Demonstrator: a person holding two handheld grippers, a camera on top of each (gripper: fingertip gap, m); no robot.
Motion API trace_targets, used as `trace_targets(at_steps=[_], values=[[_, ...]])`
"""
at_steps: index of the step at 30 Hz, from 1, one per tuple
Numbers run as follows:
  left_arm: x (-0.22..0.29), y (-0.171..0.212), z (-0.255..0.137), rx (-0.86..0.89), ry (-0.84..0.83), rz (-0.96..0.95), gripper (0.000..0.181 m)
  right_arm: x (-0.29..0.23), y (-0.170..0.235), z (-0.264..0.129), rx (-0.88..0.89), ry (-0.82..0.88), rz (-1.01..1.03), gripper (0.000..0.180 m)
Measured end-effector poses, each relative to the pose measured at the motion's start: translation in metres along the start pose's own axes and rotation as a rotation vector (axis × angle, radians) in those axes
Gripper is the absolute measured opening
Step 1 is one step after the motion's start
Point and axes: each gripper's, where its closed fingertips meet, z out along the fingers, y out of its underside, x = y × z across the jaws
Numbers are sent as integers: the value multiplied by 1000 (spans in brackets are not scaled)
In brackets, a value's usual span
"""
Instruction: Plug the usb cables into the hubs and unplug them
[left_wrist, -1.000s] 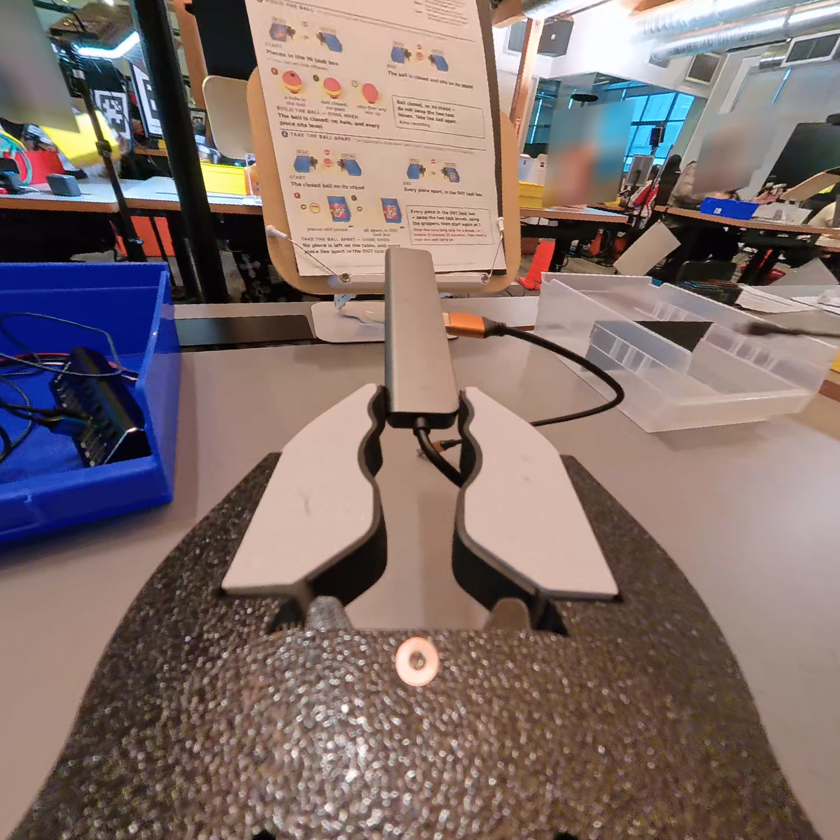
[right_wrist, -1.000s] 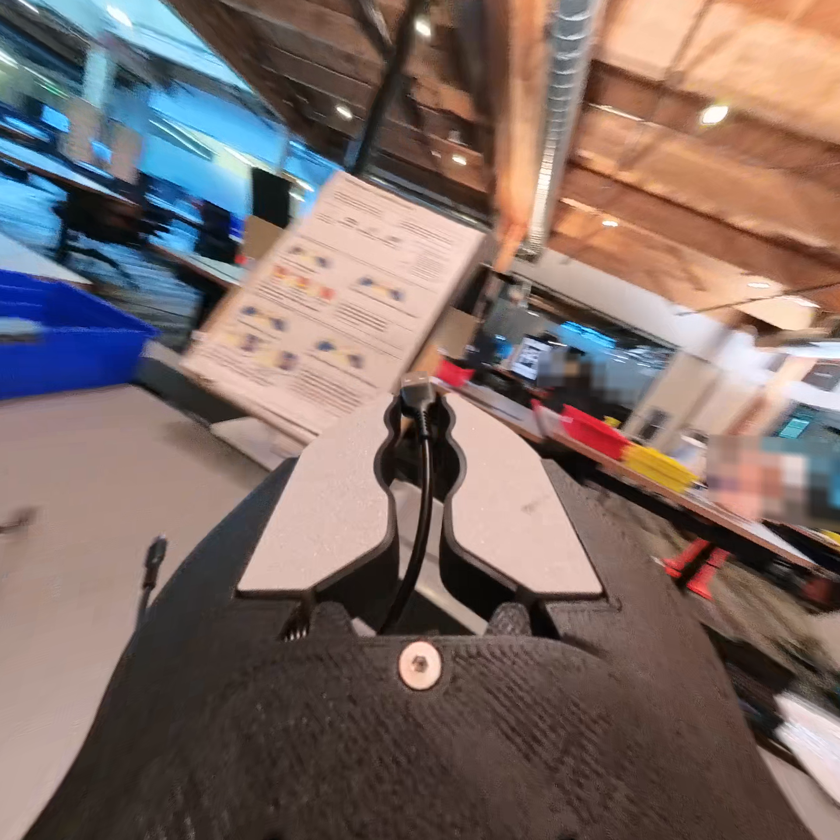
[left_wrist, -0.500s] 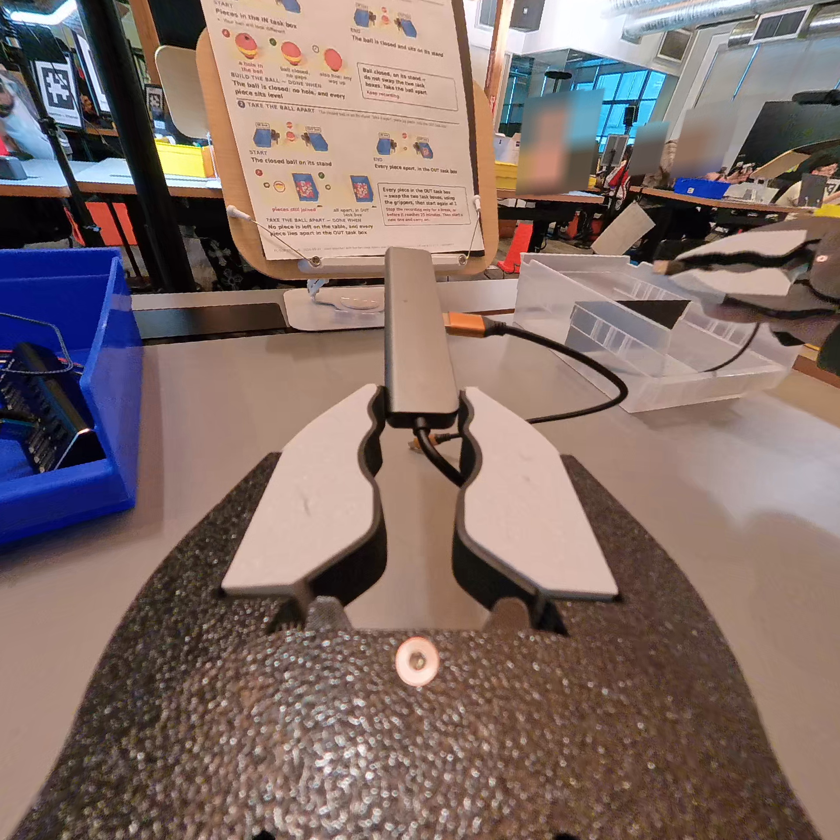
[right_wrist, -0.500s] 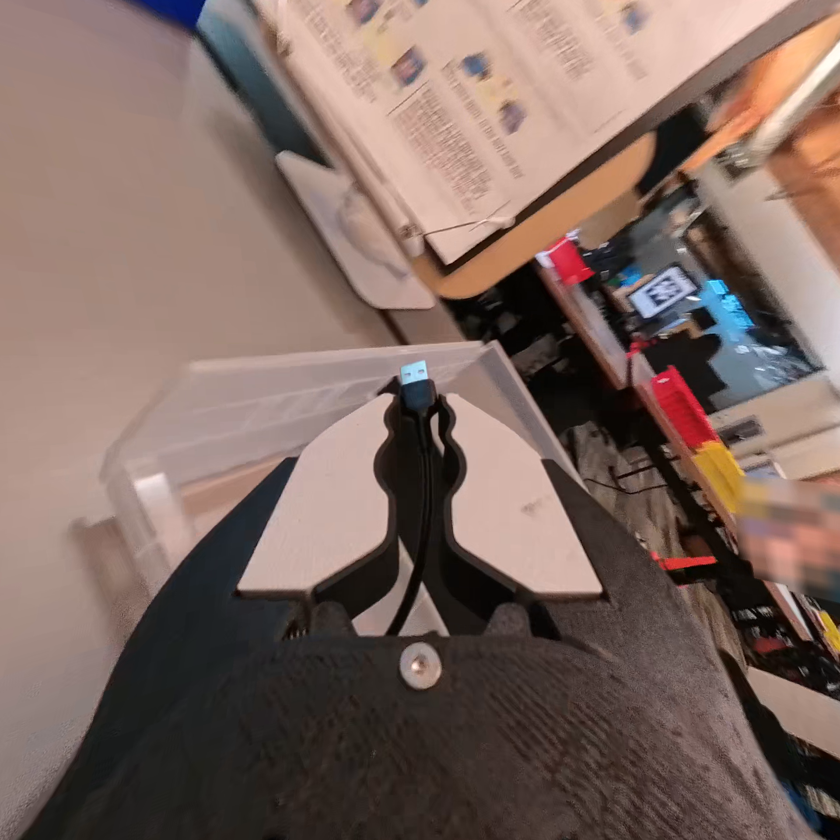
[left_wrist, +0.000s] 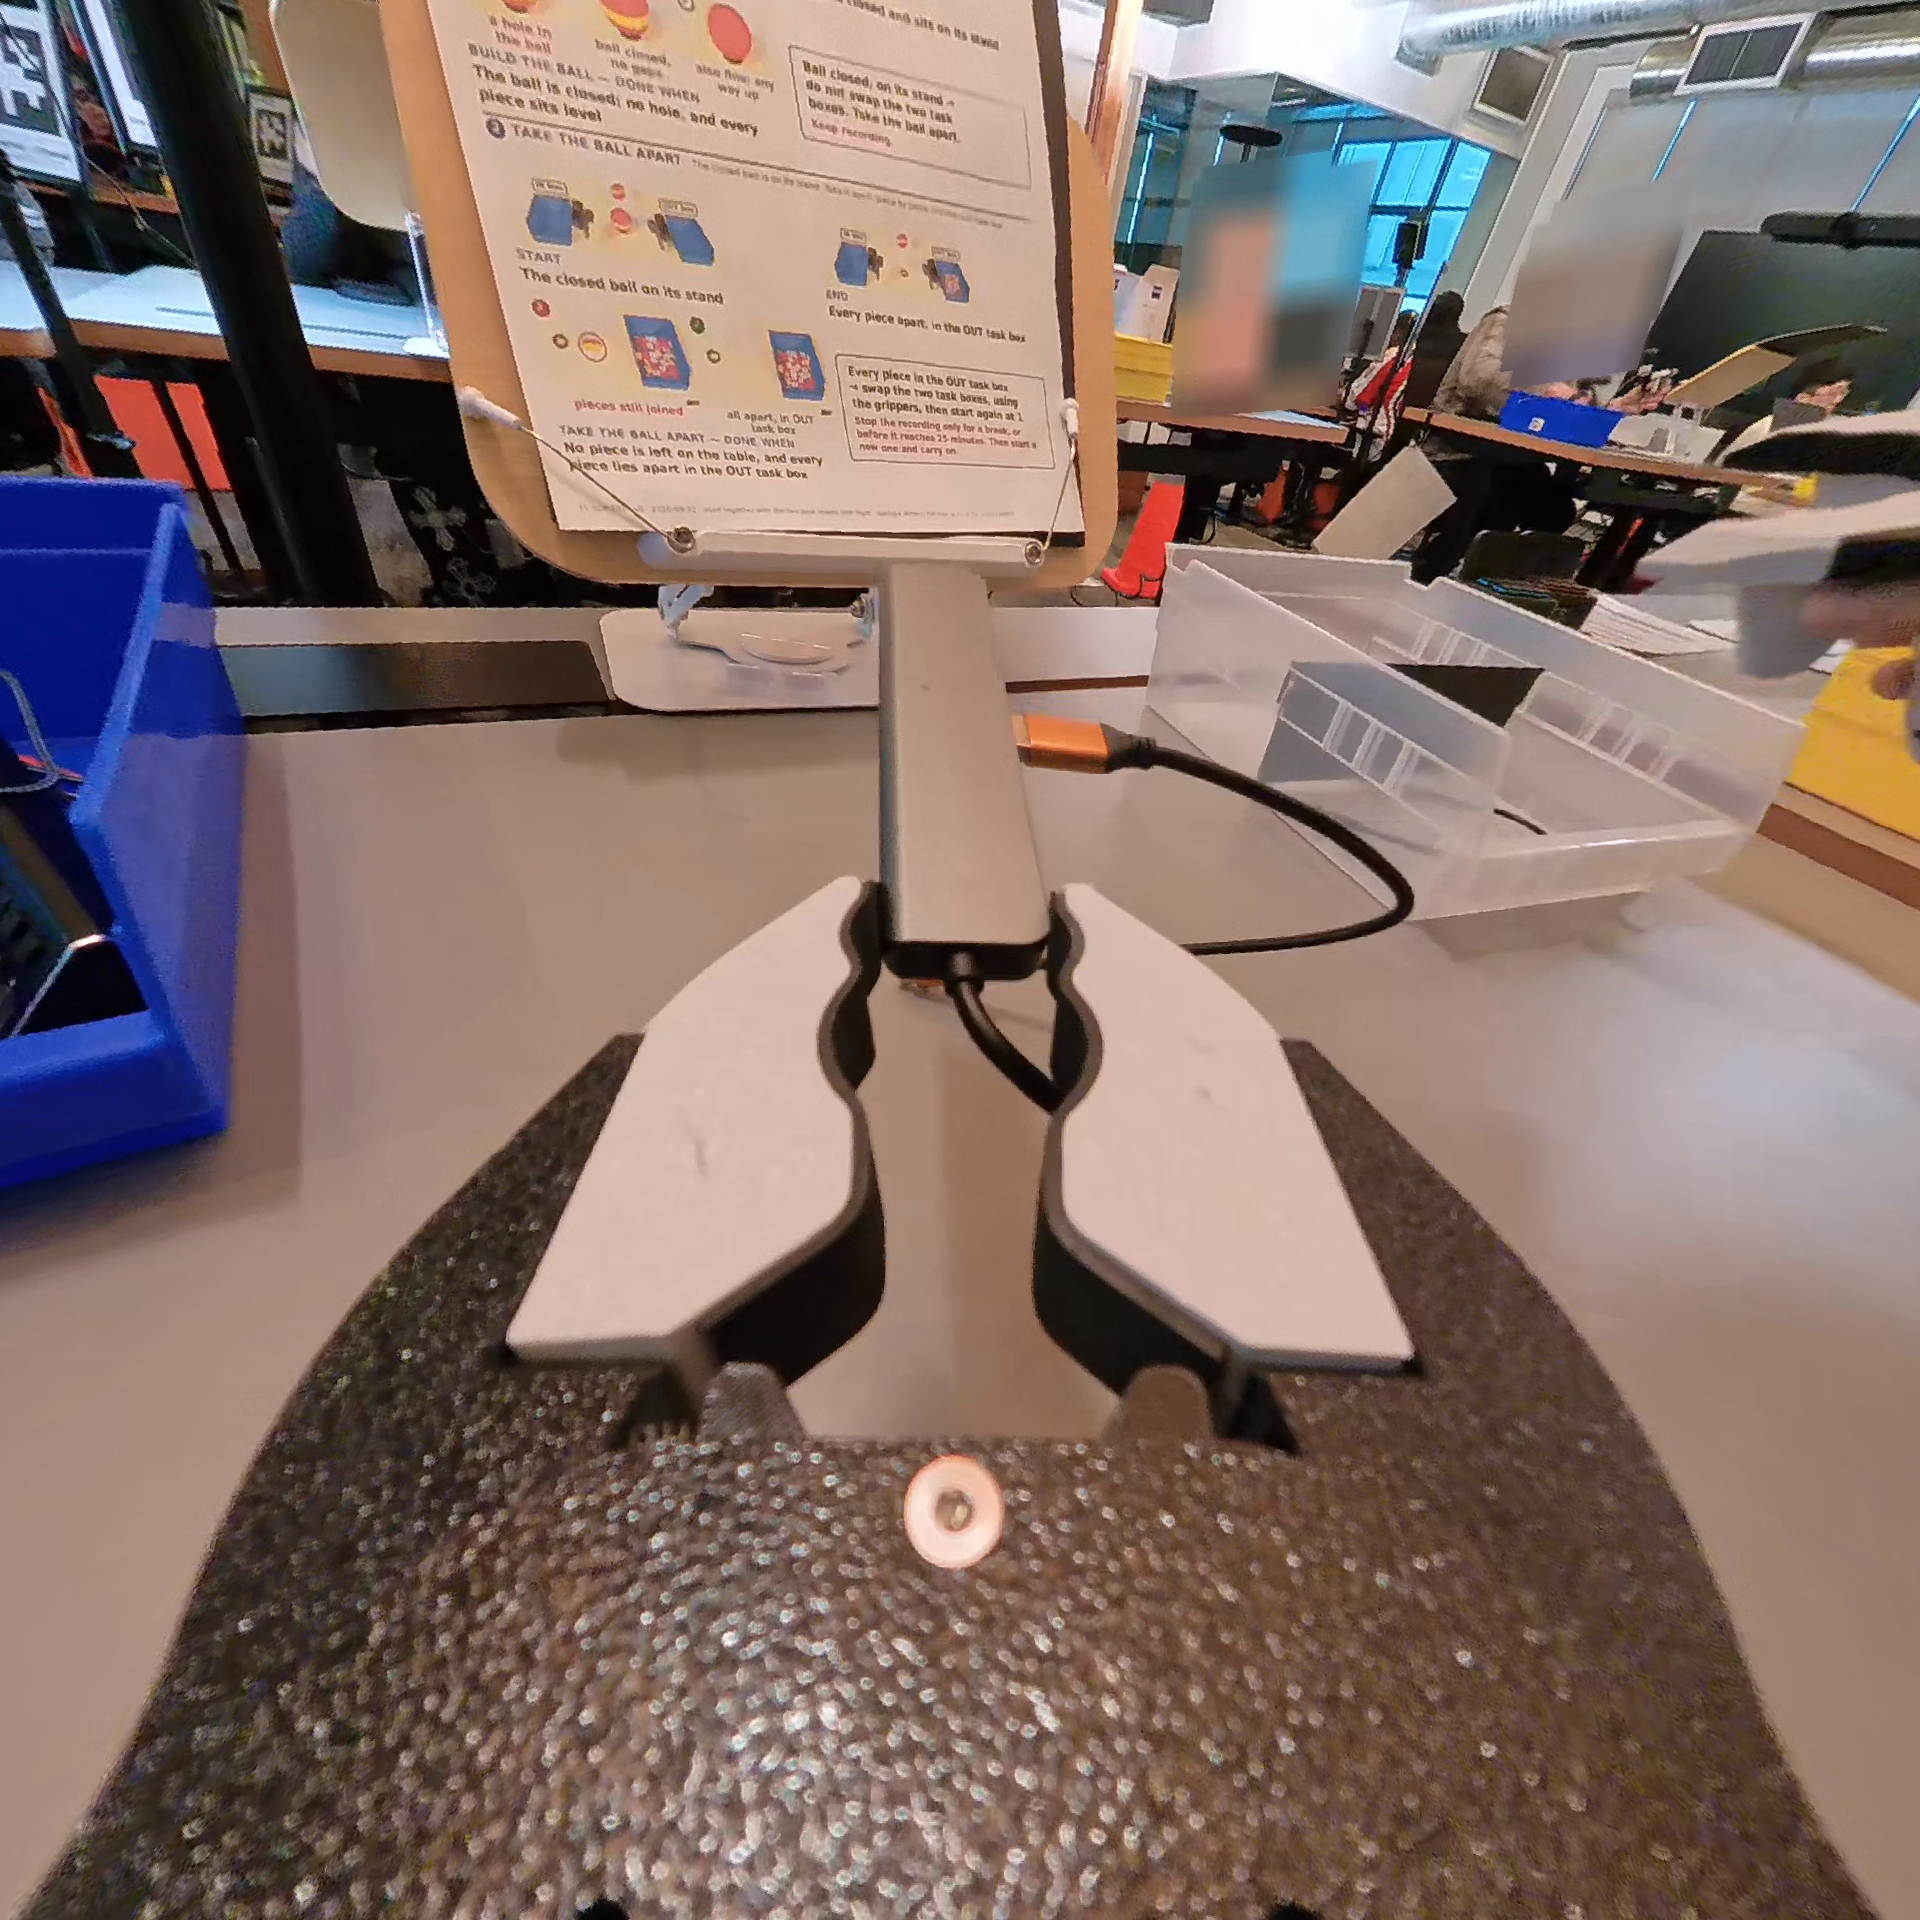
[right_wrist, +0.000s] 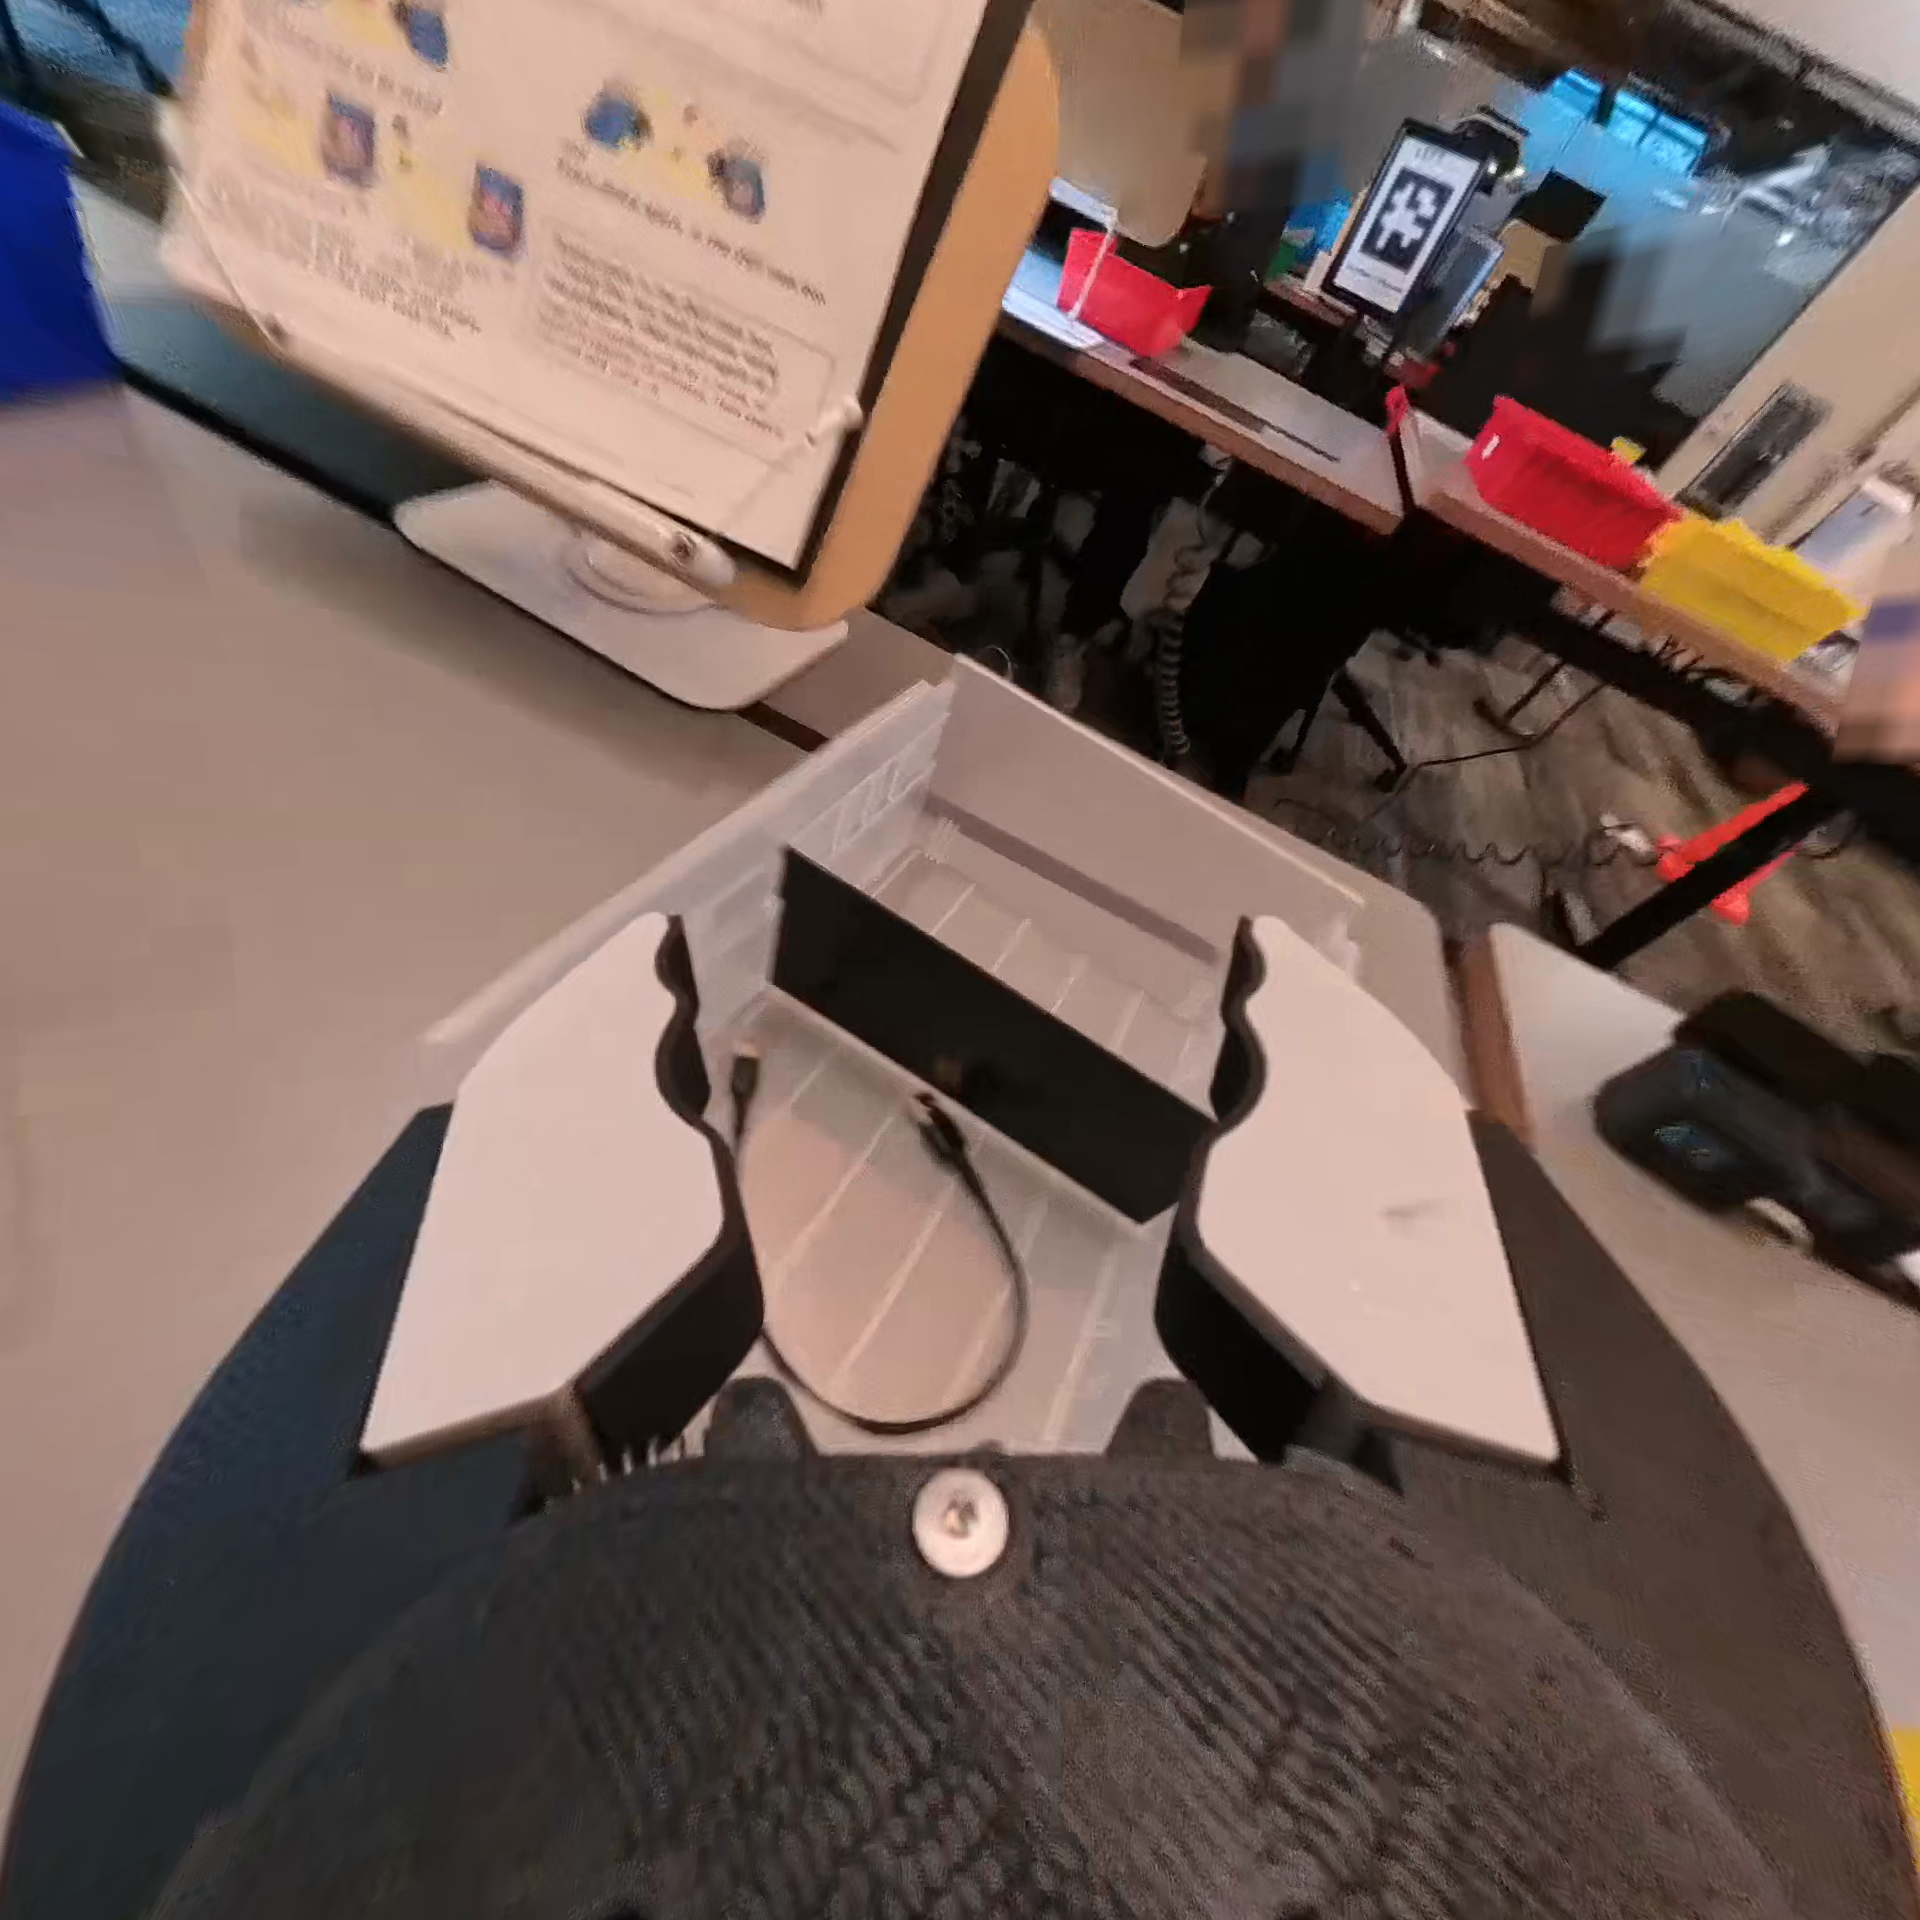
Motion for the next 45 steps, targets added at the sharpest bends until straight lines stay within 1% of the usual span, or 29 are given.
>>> trace_targets(at_steps=[1,3,4,5,6,8,9,11,13,18,19,24,27,37,41,45], values=[[2,1,1,-3,4,2,29,-15,-10,-9,48,-46,42,90],[7,2,3,-10,18,13,29,-75,-35,-31,208,-248,65,80],[12,2,4,-15,34,18,29,-104,-46,-40,283,-306,77,73],[16,3,5,-21,47,20,29,-131,-54,-47,348,-344,99,76],[20,5,6,-26,56,23,29,-158,-60,-51,387,-385,131,75],[30,9,9,-45,75,36,29,-208,-66,-53,429,-459,160,73],[34,11,10,-54,83,46,29,-228,-68,-52,447,-473,130,72],[42,14,11,-66,100,66,29,-252,-60,-36,416,-428,36,65],[50,14,11,-75,118,90,29,-273,-54,-27,390,-458,2,60],[66,10,11,-61,171,140,29,-284,-48,-17,399,-476,101,42],[68,10,11,-63,175,146,29,-284,-47,-17,409,-478,106,37],[77,12,12,-71,212,150,29,-289,-39,-15,409,-481,113,30],[78,12,11,-72,224,152,29,-286,-38,-15,417,-464,121,17],[81,13,11,-63,268,132,29,-284,-40,-20,465,-489,165,16],[85,10,11,5,275,183,30,-280,-44,-25,502,-485,222,16],[86,6,11,70,263,174,30,-280,-44,-27,504,-496,294,15]])
